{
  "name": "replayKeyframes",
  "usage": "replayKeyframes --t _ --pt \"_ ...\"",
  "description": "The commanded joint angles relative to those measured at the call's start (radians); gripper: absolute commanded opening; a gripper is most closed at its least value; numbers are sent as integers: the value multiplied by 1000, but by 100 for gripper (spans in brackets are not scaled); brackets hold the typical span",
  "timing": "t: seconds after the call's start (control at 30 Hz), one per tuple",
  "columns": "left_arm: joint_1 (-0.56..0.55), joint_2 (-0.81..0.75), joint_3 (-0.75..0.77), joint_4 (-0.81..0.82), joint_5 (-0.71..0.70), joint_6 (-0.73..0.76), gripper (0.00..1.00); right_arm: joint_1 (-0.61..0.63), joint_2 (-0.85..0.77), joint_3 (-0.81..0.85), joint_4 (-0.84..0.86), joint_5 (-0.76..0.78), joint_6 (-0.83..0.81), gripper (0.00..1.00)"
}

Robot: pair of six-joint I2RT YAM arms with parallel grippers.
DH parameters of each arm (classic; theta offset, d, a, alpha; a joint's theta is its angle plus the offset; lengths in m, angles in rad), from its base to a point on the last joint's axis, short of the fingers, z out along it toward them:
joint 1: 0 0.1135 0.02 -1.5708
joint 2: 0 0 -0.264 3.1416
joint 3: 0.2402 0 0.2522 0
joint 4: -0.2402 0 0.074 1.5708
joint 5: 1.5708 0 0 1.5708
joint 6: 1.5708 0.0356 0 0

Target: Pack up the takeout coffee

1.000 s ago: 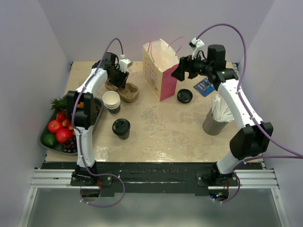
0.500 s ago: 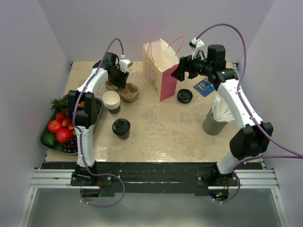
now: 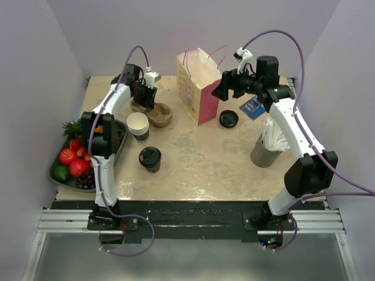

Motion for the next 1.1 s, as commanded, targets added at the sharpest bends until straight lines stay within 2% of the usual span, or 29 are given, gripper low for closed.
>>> replayKeyframes --t 0.0,0.2,0.27,0.3,0.33,0.37,0.4,0.43,0.53,0.57,0.67,0.7,0.8,0.83,0.93,1.07 --pt "25 -73 -9 -16 21 20 12 -4 -17 1 38 -11 12 90" --pt "29 -131 42 -15 87 -14 10 -3 -18 6 32 -6 6 90" --pt "29 -133 51 -16 82 -1 13 -4 -20 -2 35 -8 7 90" --pt "29 -125 48 -19 78 7 21 -4 -20 -8 37 -8 9 90" --pt "29 -117 39 -33 76 12 43 -4 -18 -8 38 -9 10 90" --pt "29 -110 34 -41 73 31 49 -4 -17 -7 38 -9 10 90" --pt "29 -99 30 -48 84 51 60 -4 -15 -4 37 -11 10 90" --pt "31 -100 25 -65 96 83 66 -3 -15 0 35 -11 9 90" --pt "32 -131 19 -88 150 292 68 -4 -17 10 21 -2 -8 90" --pt "34 -143 14 -96 165 429 68 -4 -18 9 18 -2 -16 90" --pt "42 -183 -3 -136 197 661 69 -4 -27 -10 21 -8 -14 90" --pt "43 -185 -6 -131 166 676 69 -4 -29 -22 27 -9 -14 90" --pt "46 -106 72 -171 95 667 67 -4 -44 -33 26 -25 -34 90" --pt "51 -81 142 -214 84 644 65 -4 -47 -33 21 -29 -42 90" --pt "92 -28 214 -204 93 491 63 8 -63 -34 -8 -51 -123 88" --pt "160 -60 157 -49 118 188 63 68 -87 -11 -54 -12 -280 86"
